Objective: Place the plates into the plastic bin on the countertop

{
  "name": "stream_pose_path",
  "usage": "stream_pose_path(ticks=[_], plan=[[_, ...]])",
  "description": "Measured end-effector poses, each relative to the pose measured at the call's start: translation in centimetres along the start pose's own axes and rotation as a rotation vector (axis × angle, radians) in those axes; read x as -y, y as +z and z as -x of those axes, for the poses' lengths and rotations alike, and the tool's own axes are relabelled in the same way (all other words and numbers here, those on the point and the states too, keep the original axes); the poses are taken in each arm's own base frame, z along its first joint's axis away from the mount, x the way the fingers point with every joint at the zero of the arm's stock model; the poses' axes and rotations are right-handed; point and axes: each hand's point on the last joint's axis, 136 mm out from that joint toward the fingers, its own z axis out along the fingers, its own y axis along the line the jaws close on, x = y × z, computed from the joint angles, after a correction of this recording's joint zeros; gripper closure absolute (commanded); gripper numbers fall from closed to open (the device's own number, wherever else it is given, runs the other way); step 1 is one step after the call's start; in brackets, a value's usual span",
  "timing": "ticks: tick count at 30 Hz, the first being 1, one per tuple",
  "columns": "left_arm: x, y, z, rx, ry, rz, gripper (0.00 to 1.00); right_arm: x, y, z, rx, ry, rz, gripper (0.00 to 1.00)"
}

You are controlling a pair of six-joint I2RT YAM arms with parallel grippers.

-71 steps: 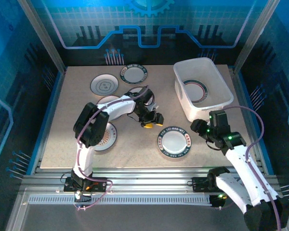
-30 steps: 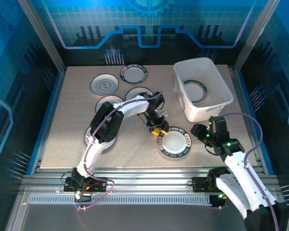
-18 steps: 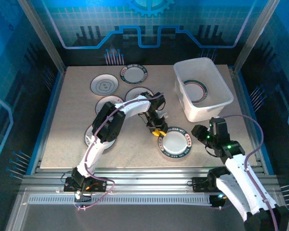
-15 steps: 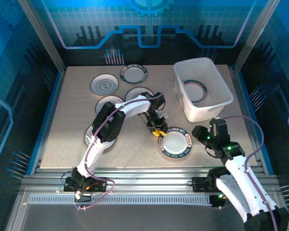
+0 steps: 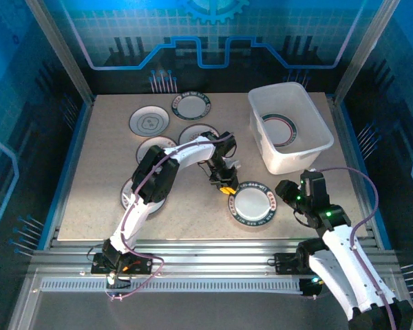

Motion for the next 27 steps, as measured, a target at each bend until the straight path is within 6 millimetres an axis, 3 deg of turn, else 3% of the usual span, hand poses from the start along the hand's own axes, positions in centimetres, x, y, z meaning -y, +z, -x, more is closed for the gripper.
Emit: stream_pose_path(ticks=[11,27], plan=[[0.3,0.0,-0.5,0.025,0.031,-0.023,0.94,0.5,-0.4,0.3,0.033,0.000,-0.015,0.54],[0.5,-2.7,-1.8,0.144,0.066,0.002,1.00,0.7,-1.4,0.7,0.053,-0.009,-0.032,0.54]])
